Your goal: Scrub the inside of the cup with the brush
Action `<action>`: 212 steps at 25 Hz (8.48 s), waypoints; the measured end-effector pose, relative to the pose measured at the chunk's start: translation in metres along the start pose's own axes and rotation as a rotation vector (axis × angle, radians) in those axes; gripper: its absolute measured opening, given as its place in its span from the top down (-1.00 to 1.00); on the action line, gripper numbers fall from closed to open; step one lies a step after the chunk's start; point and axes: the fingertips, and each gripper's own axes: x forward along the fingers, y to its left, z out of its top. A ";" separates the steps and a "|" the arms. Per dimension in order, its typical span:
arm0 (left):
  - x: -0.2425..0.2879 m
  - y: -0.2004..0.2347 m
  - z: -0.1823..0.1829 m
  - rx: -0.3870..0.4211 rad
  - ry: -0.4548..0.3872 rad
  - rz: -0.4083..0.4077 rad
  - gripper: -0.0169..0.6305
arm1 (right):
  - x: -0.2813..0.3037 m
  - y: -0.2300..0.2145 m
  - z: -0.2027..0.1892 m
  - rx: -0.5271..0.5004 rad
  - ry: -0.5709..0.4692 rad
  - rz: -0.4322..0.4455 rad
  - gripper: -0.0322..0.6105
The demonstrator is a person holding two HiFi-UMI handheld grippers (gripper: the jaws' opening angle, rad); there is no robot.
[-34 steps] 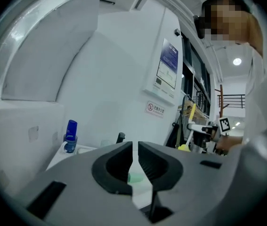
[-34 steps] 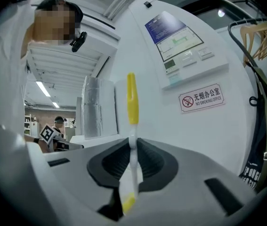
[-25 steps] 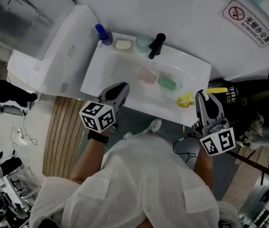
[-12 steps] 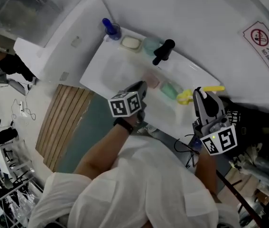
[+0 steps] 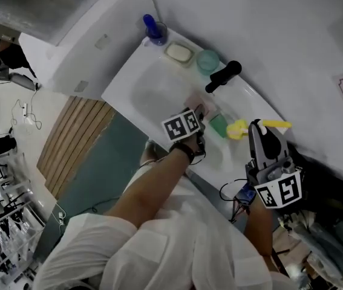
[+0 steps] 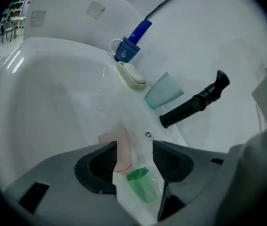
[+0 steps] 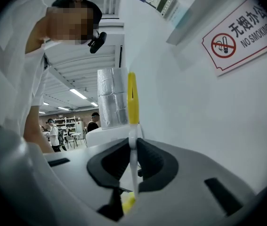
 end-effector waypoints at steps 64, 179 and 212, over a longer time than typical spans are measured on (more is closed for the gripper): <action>-0.072 -0.107 -0.013 0.845 0.230 -0.659 -0.15 | 0.007 0.011 0.076 0.039 -0.134 -0.259 0.78; -0.027 -0.273 -0.118 1.550 0.063 -1.143 -0.15 | -0.044 -0.107 0.007 0.227 -0.179 -0.408 0.76; 0.051 -0.228 -0.083 1.519 0.056 -0.918 -0.20 | -0.008 -0.152 -0.042 0.035 -0.113 -0.524 0.79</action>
